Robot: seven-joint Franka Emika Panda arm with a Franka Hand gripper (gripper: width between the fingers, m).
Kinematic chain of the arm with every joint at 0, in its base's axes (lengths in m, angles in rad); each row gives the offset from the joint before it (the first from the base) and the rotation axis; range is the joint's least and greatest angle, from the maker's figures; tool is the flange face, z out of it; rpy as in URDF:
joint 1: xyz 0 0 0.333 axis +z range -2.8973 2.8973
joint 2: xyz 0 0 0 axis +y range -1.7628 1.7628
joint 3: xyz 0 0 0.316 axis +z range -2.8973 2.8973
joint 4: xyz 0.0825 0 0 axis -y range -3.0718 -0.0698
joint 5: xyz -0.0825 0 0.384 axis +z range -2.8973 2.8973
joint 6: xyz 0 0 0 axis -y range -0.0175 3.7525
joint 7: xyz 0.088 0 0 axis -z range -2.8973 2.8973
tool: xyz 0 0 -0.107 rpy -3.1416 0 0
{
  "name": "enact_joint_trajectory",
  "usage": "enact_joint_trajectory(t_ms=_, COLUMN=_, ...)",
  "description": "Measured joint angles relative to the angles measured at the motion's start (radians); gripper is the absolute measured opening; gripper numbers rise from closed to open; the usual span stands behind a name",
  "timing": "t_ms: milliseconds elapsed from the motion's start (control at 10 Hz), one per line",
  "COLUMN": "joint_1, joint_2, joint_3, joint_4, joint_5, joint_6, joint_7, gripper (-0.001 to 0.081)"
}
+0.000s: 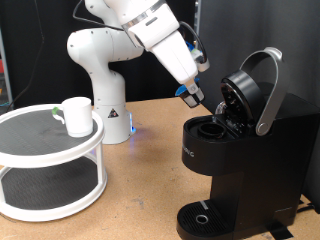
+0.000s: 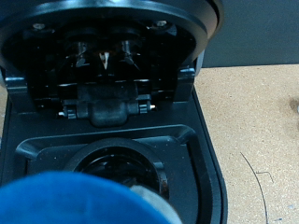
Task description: Make a cup of coffee with the keurig machine
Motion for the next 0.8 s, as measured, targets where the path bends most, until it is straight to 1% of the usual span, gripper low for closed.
enact_joint_trajectory(t_ms=200, joint_1=0.000, joint_2=0.000, joint_3=0.001, joint_4=-0.009, joint_5=0.001, joint_6=0.011, joint_7=-0.033, gripper=0.0448)
enact_joint_trajectory(t_ms=300, joint_1=0.001, joint_2=0.000, joint_3=0.008, joint_4=-0.025, joint_5=-0.001, joint_6=0.044, joint_7=-0.052, gripper=0.0448)
enact_joint_trajectory(t_ms=500, joint_1=0.004, joint_2=0.011, joint_3=0.045, joint_4=-0.053, joint_5=-0.013, joint_6=0.105, joint_7=-0.054, gripper=0.0448)
enact_joint_trajectory(t_ms=800, joint_1=0.015, joint_2=0.044, joint_3=0.093, joint_4=-0.057, joint_5=-0.015, joint_6=0.136, joint_7=-0.054, gripper=0.0448)
